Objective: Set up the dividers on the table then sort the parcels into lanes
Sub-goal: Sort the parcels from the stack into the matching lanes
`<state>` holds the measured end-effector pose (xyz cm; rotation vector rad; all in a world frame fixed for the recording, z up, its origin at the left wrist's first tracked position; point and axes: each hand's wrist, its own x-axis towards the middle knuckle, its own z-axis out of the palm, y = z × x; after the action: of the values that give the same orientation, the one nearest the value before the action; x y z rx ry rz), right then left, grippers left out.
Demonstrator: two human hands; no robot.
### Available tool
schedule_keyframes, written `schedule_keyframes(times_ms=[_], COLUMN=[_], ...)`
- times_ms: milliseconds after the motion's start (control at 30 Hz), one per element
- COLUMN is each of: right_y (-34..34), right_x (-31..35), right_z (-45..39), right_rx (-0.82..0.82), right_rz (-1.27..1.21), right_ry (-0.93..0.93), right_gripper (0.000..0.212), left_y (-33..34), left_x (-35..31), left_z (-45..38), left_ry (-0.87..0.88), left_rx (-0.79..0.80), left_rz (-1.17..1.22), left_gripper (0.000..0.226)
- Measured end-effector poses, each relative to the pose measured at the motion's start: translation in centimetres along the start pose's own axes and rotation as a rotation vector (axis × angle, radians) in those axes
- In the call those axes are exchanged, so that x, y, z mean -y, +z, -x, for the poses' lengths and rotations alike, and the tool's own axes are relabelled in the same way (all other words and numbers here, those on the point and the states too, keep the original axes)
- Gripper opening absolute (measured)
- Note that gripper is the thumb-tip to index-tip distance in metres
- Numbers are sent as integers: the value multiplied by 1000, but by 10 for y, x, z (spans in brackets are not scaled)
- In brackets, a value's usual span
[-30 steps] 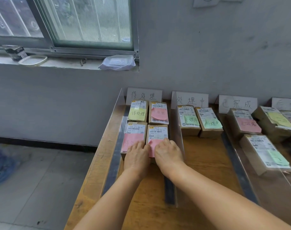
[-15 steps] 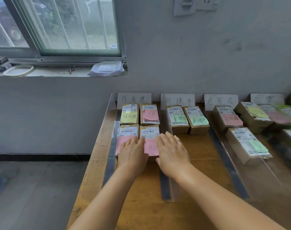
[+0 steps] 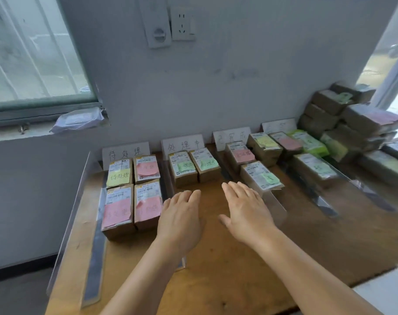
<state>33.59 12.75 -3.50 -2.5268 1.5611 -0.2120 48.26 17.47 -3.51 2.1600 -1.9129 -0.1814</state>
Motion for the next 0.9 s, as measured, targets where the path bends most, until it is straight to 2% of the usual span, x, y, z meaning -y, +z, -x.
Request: schedule_keyframes(times_ms=[233,433,900], right_y=[-32,-53,-91], right_x=[-99,-186,-363], right_z=[47,90,149], right_rx=[-60,-45,-146], right_rz=[-36,-57,-90], right_ry=[129,203,311], right_gripper=[77,77,73], left_y=[24,48,102], left_x=[-102,-198,-377], left_z=[-1,0,-20], left_ry=[114,140,250], left_rx=[37,80,50], left_rz=[1,51,120], left_gripper=[66,66,64])
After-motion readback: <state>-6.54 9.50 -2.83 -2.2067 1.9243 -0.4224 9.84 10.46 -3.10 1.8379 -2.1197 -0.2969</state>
